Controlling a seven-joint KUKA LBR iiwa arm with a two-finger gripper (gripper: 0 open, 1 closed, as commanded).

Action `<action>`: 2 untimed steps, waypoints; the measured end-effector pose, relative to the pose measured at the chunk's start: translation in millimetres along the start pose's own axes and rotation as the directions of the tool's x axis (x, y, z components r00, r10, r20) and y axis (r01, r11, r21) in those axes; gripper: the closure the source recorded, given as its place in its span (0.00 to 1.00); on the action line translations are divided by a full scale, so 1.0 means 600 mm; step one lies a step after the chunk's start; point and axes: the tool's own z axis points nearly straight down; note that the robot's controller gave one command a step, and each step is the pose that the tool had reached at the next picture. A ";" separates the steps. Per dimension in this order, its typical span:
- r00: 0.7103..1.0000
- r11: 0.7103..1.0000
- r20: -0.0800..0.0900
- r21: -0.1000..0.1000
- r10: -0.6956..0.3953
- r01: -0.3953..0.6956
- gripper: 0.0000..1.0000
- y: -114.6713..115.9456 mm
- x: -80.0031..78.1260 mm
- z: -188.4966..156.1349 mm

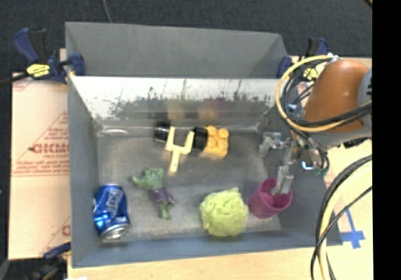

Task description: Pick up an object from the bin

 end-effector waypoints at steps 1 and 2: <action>1.000 1.000 0.007 0.001 -0.005 0.005 0.00 0.001 -0.003 -0.007; 0.999 0.999 0.010 0.001 0.047 -0.047 0.00 0.057 0.073 0.098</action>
Offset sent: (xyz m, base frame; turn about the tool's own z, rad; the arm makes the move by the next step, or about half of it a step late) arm -0.0448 0.0349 -0.0595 0.0498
